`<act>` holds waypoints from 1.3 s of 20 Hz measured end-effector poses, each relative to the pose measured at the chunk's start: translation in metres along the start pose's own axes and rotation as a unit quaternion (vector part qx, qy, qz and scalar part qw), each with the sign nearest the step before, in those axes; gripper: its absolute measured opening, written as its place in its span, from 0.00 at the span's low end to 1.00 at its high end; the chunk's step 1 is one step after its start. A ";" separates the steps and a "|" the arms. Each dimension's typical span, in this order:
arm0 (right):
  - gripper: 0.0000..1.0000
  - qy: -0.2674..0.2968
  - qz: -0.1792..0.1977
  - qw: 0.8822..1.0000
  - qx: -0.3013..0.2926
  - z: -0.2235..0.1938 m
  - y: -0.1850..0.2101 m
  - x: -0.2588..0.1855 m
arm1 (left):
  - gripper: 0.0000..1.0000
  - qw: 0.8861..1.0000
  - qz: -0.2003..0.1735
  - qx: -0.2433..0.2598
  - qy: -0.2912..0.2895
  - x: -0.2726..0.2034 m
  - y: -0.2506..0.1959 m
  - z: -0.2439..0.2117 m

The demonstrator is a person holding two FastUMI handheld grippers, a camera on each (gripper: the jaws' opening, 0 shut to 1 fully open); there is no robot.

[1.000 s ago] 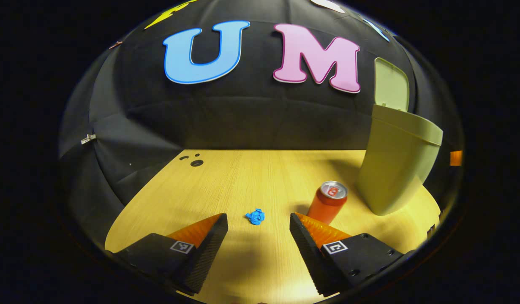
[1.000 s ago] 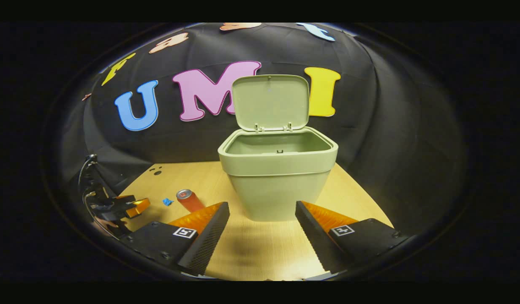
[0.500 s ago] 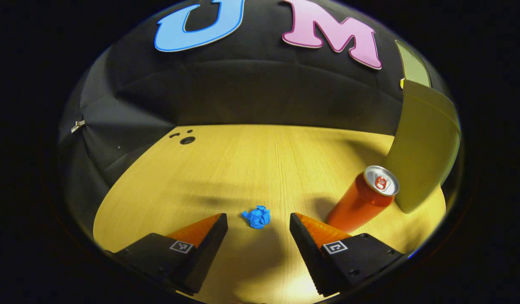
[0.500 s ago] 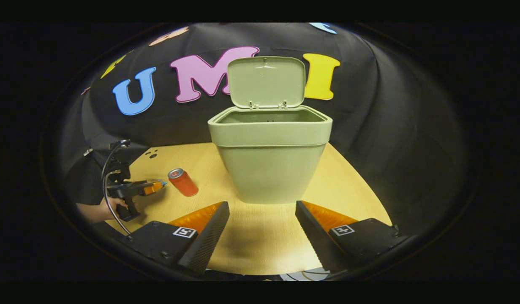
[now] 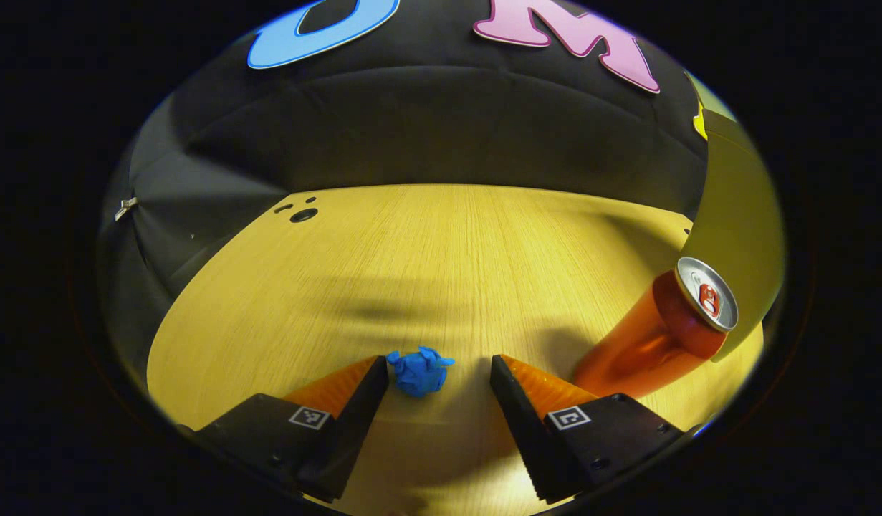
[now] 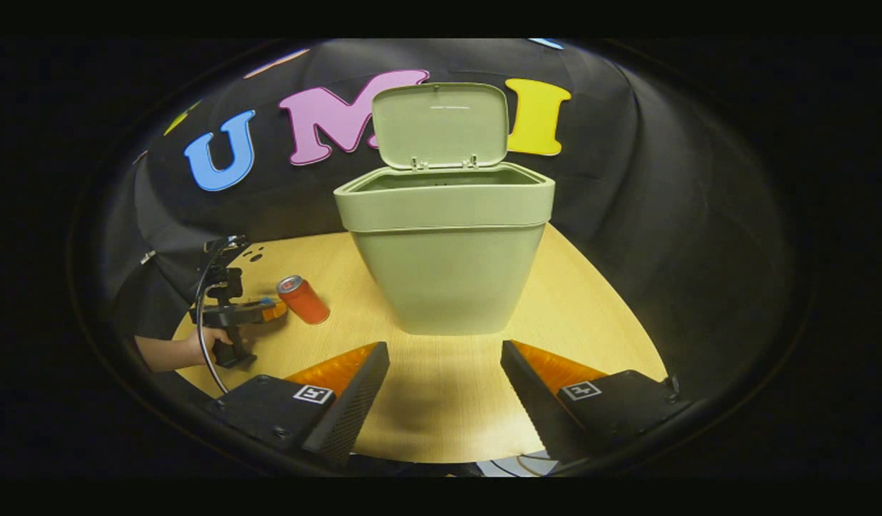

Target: Press the lid of the desktop garbage bin to open it, pick up the crumpled paper on the desktop and throw it into the bin, then pick up the pop can on the desktop and drop it into the bin, and finally close the garbage bin lid.

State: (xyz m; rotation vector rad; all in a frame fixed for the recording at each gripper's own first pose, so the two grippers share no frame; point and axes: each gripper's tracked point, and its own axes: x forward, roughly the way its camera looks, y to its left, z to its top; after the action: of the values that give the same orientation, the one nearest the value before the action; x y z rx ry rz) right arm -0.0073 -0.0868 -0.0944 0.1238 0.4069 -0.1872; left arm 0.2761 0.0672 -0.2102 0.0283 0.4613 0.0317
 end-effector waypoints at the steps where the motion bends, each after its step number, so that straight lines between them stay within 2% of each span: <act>1: 0.99 0.001 0.001 1.000 0.000 0.000 0.000 0.001 | 0.92 1.000 -0.002 0.002 -0.001 0.000 0.000 0.001; 6: 0.99 0.009 0.008 1.000 0.000 -0.006 0.004 0.003 | 0.69 1.000 -0.019 0.018 -0.005 0.004 0.000 0.005; 7: 0.99 0.012 0.011 1.000 0.000 -0.009 0.006 0.004 | 0.53 1.000 -0.021 0.019 -0.007 0.006 0.001 0.006; 8: 0.99 0.013 0.013 1.000 -0.002 -0.010 0.007 0.001 | 0.51 1.000 -0.020 0.017 -0.010 0.006 0.002 0.007; 9: 0.99 0.014 0.014 1.000 -0.004 -0.011 0.007 0.000 | 0.43 1.000 -0.020 0.014 -0.012 0.006 0.002 0.007; 12: 0.99 0.013 0.015 1.000 -0.007 -0.012 0.008 -0.003 | 0.39 1.000 -0.019 0.003 -0.018 0.002 0.004 0.009; 13: 0.99 0.013 0.015 1.000 -0.006 -0.012 0.007 -0.003 | 0.34 1.000 -0.021 0.002 -0.020 0.000 0.003 0.010; 14: 0.99 0.012 0.015 1.000 -0.004 -0.013 0.007 -0.004 | 0.33 0.999 -0.023 0.003 -0.022 -0.003 0.002 0.011; 16: 0.99 0.012 0.015 1.000 -0.003 -0.014 0.007 -0.004 | 0.38 0.999 -0.024 0.008 -0.032 -0.012 0.002 0.018; 20: 0.99 0.010 0.021 1.000 -0.005 -0.015 0.011 -0.002 | 0.36 0.997 -0.033 0.009 -0.072 -0.047 0.000 0.044; 22: 0.99 0.009 0.027 1.000 -0.010 -0.016 0.014 0.000 | 0.38 0.994 -0.045 0.026 -0.092 -0.070 -0.007 0.059; 23: 0.99 0.009 0.030 0.999 -0.011 -0.017 0.016 0.001 | 0.35 0.993 -0.053 0.036 -0.101 -0.083 -0.010 0.067; 25: 0.99 0.009 0.040 0.999 -0.013 -0.018 0.021 0.002 | 0.37 0.990 -0.069 0.046 -0.118 -0.105 -0.018 0.081; 26: 0.99 0.008 0.044 0.999 -0.015 -0.018 0.023 0.003 | 0.35 0.988 -0.079 0.049 -0.126 -0.118 -0.022 0.091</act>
State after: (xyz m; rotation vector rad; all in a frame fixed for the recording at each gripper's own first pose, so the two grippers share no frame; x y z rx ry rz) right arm -0.0064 -0.0617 -0.1102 0.1129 0.4194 -0.0931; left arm 0.2111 0.0385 -0.0773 0.0913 0.2116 -0.1487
